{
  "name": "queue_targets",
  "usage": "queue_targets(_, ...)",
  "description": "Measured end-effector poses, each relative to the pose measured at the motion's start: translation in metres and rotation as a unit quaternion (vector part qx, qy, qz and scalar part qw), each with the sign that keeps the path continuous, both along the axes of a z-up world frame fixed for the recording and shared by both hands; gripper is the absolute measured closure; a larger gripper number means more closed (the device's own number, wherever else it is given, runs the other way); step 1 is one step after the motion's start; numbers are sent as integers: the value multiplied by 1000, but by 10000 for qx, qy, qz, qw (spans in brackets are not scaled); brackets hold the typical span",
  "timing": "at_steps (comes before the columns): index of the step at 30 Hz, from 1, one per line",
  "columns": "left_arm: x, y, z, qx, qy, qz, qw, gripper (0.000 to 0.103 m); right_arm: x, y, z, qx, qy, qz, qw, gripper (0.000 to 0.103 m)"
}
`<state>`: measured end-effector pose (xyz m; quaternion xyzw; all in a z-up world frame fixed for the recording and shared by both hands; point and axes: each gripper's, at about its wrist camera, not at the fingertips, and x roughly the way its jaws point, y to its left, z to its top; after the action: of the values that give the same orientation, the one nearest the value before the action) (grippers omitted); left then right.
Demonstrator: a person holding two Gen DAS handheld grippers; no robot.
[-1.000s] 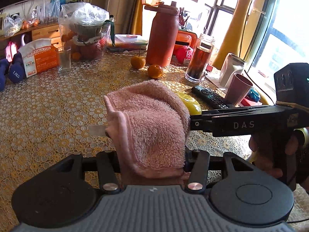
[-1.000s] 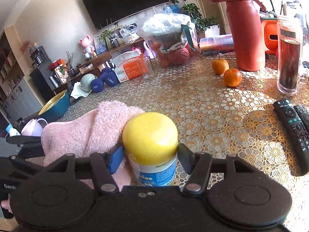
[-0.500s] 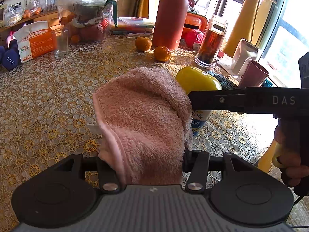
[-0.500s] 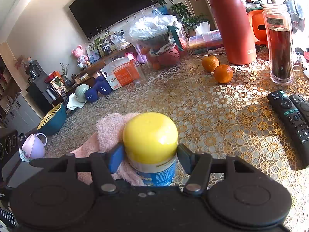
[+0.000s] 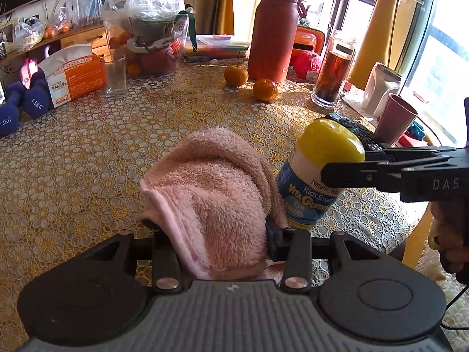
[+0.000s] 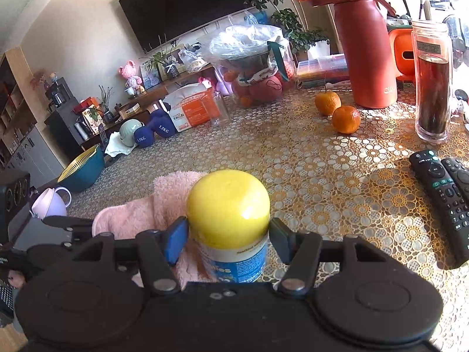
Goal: Clean container
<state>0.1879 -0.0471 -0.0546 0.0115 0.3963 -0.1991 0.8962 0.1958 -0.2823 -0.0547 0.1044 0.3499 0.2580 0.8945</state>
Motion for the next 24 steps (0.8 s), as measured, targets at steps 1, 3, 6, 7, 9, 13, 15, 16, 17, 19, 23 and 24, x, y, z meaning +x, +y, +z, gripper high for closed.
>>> queue_targets(1,-1,3,4,-12,-35,-1,10000,62,-2,0,0,-29,-25,28,10000,43)
queue_targets(3,-3,7,10,-59,-84,5,9999,63,-6,1,0,-104,-80,82,9999,43)
queue_targets(6,-6,11,20,-180,-176,12,9997,65,-11,4,1,-248,-178,154,9994,43)
queue_targets(7,-8,12,25,-222,-218,1,9995,65,-13,6,2,-307,-220,183,9991,43)
queue_targets(9,-11,13,36,-360,-272,-52,9990,65,-18,11,3,-479,-339,270,9979,43)
queue_targets(13,-23,7,64,-566,-552,-292,9964,65,-27,23,5,-861,-585,435,9936,43)
queue_targets(15,-29,1,78,-669,-695,-429,9944,65,-29,29,5,-1003,-681,482,9915,43)
queue_targets(16,-31,-2,84,-707,-758,-503,9933,65,-30,31,6,-1054,-711,496,9906,43)
queue_targets(17,-33,-6,89,-725,-818,-578,9923,65,-31,33,6,-1098,-736,508,9899,43)
queue_targets(19,-35,-18,97,-709,-928,-751,9903,65,-33,37,6,-1209,-798,547,9879,43)
queue_targets(23,-30,-42,93,-415,-997,-884,9902,65,-35,44,7,-1374,-894,596,9847,43)
queue_targets(24,-27,-47,89,-368,-957,-887,9908,65,-36,45,7,-1392,-907,601,9843,43)
